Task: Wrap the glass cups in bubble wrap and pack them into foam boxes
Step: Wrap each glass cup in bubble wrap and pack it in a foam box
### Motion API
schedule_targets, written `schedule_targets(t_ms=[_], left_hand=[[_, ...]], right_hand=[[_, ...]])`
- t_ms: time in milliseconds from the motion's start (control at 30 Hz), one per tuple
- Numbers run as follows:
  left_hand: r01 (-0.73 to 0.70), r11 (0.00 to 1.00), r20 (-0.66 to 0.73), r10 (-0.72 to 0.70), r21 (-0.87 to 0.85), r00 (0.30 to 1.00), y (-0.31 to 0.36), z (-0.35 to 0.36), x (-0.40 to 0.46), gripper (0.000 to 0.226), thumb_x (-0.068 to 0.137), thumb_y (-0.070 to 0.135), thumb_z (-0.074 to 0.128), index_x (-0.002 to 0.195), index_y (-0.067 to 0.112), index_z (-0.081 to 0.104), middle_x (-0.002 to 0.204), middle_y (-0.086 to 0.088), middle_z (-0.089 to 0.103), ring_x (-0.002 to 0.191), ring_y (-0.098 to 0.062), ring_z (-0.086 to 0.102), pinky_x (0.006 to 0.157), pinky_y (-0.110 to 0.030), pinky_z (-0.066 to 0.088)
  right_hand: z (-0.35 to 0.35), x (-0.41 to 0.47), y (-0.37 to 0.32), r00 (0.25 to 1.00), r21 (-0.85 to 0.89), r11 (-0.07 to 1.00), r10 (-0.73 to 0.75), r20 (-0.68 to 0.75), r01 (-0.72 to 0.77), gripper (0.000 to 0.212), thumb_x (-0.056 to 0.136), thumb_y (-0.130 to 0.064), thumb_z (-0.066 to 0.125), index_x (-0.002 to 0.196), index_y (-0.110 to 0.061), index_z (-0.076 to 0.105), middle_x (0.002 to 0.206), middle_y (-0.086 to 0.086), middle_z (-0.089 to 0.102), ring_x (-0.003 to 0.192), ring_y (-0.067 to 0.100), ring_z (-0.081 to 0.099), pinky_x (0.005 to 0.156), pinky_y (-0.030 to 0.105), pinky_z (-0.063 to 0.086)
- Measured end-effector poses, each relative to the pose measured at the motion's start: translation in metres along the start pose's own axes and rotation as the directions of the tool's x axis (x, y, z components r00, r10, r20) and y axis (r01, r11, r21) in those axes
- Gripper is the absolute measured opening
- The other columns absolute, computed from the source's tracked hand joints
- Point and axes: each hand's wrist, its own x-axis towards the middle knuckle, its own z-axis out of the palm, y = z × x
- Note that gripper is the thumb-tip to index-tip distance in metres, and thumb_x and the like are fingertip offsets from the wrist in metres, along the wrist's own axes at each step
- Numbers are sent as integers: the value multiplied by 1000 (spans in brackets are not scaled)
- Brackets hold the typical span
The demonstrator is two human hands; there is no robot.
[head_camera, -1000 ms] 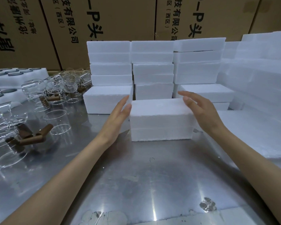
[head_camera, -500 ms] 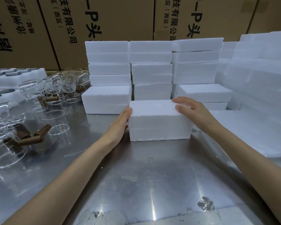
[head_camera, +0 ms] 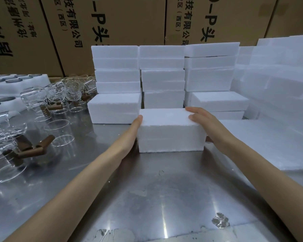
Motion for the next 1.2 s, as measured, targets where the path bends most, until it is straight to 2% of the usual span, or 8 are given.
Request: schedule_targets(t_ms=[133, 267, 500, 633, 767, 900, 1033, 1200], left_hand=[[46, 990, 95, -34, -130, 995, 14, 5, -14, 84, 78, 78, 38, 137, 19, 52, 132, -1, 61, 124, -16, 55, 114, -36, 32], [173, 938, 70, -159, -299, 985, 27, 12, -28, 90, 56, 75, 59, 131, 26, 51, 118, -9, 68, 103, -26, 68, 83, -40, 55], [201, 930, 114, -174, -309, 978, 24, 13, -30, 55, 54, 56, 75, 102, 32, 65, 88, 2, 74, 82, -19, 71, 68, -36, 54], [185, 915, 108, -156, -358, 982, 20, 12, -26, 49, 53, 50, 76, 96, 28, 67, 81, 1, 73, 68, -17, 71, 61, -32, 55], [164, 888, 62, -152, -430, 986, 20, 17, -23, 54, 53, 49, 78, 101, 27, 67, 83, -1, 73, 74, -20, 70, 60, -33, 54], [122, 887, -5, -139, -446, 990, 21, 22, -17, 47, 64, 49, 76, 104, 26, 66, 85, -1, 73, 83, -24, 67, 59, -33, 53], [160, 889, -1, -178, -429, 984, 24, 30, -10, 41, 71, 48, 72, 106, 26, 64, 88, -2, 71, 86, -24, 65, 62, -32, 52], [92, 910, 60, -74, -404, 995, 46, 53, 8, 56, 64, 59, 72, 111, 29, 64, 108, -1, 69, 98, -21, 66, 70, -34, 52]], right_hand=[[0, 0, -1, 999, 64, 998, 26, -37, -24, 28, 92, -32, 47, 114, -47, 58, 109, -24, 53, 94, 3, 53, 67, 26, 40], [0, -2, -3, 998, 86, 996, 23, -62, -18, 30, 91, -32, 46, 113, -47, 58, 111, -21, 53, 92, 6, 52, 66, 27, 39], [4, -5, -8, 996, 28, 996, -87, -24, 88, 32, 92, -31, 46, 108, -56, 57, 115, -32, 49, 101, 0, 51, 69, 28, 41], [3, -4, -11, 993, 76, 990, -115, -15, 115, 34, 90, -31, 52, 108, -60, 55, 110, -38, 48, 102, -2, 54, 77, 25, 46], [-6, 1, -10, 998, 258, 964, 60, 9, -61, 42, 80, -46, 65, 119, -53, 49, 119, -20, 54, 106, 12, 59, 87, 37, 52], [-19, 0, -11, 932, 333, 876, 286, 224, -348, 82, 46, -66, 80, 120, -37, 57, 117, 4, 66, 105, 28, 66, 78, 43, 57], [-17, 3, -9, 923, 362, 849, 341, 181, -385, 59, 53, -53, 82, 102, -28, 61, 89, 8, 69, 81, 28, 67, 70, 37, 57], [-34, 29, -21, 933, 491, 825, 353, -62, -279, 31, 72, -40, 73, 93, -27, 54, 100, 6, 54, 86, 24, 59, 63, 35, 54]])
